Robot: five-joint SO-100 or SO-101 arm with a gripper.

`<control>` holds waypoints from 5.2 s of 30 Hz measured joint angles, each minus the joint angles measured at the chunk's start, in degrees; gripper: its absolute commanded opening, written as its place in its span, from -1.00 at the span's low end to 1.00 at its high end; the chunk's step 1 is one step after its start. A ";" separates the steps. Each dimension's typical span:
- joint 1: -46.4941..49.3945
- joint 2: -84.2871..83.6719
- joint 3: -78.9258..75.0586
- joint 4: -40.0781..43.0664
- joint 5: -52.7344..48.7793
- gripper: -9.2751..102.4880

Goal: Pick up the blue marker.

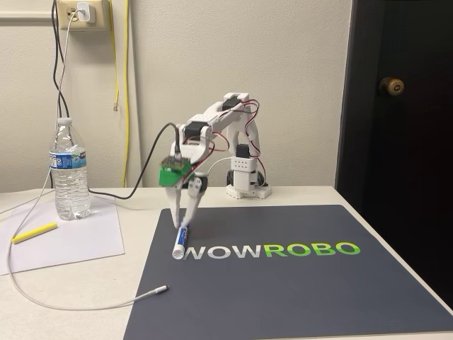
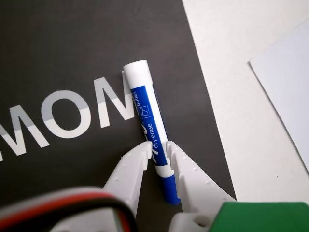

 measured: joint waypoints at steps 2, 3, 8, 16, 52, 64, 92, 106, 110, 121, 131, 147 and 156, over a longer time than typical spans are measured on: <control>0.00 -0.79 -1.14 0.35 -0.35 -0.62; 0.00 -1.23 -1.76 0.35 -0.53 -0.61; 0.00 -2.55 -3.87 0.35 -0.88 -0.57; 0.09 -5.80 -5.10 -0.53 -2.81 -0.50; -4.57 -7.38 -11.69 12.83 8.44 -0.83; -18.63 10.90 -13.71 20.65 40.61 -0.82; -36.47 68.64 52.12 -21.97 86.75 -0.83; -36.21 77.08 76.20 -45.18 91.05 -0.83; -36.21 77.26 79.98 -50.45 93.60 -0.83; -32.08 79.28 87.19 -57.48 99.05 -0.83; -32.08 78.22 87.71 -57.74 99.40 -0.83; -33.31 77.43 71.46 -45.09 99.05 -0.83; -33.31 74.18 63.37 -42.63 96.33 -0.83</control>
